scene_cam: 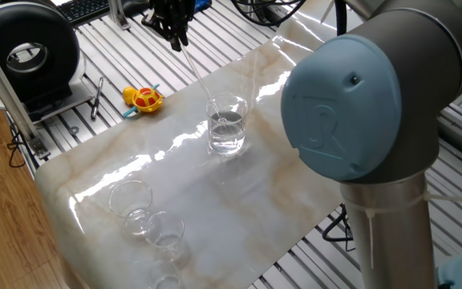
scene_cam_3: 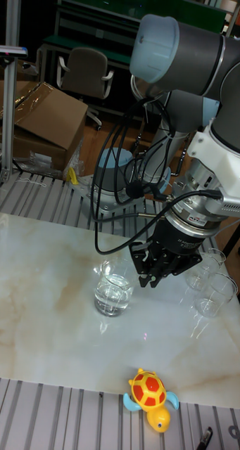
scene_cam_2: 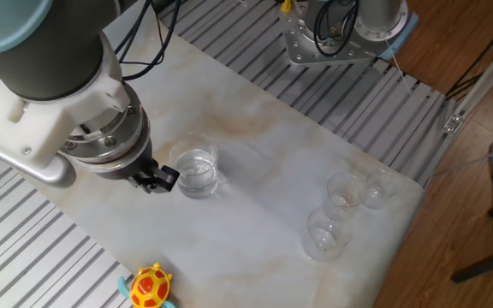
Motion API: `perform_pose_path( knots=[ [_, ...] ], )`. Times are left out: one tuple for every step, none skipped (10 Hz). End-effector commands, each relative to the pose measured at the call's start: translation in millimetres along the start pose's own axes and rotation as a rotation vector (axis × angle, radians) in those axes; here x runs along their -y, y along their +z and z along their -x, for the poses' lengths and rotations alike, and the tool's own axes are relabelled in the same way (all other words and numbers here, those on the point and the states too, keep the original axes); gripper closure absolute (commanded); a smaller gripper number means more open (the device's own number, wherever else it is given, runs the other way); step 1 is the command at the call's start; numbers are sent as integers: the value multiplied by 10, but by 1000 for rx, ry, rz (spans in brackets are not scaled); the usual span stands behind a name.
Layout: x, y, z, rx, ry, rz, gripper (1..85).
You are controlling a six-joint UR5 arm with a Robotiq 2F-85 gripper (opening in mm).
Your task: Stir the beaker with a glass rod
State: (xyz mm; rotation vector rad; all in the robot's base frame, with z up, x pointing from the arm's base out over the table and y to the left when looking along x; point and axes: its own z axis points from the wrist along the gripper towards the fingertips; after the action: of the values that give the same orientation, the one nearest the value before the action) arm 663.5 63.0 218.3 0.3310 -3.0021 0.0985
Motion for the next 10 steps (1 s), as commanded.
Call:
perform_pose_path(
  knots=[
    [-16,-10,-4,3,1,9,647],
    [-15,-11,-5,3,1,9,657],
    [-7,-14,-9,2,1,6,680],
    [-6,-20,-13,2,2,6,710],
    [-6,-28,-21,0,6,2,737],
    [-10,-35,-25,-2,6,1,753],
    [-10,-35,-26,-2,8,1,770],
    [-18,-39,-26,-2,11,4,787],
    [-35,-46,-27,0,11,10,813],
    [-44,-53,-30,0,16,13,847]
  ],
)
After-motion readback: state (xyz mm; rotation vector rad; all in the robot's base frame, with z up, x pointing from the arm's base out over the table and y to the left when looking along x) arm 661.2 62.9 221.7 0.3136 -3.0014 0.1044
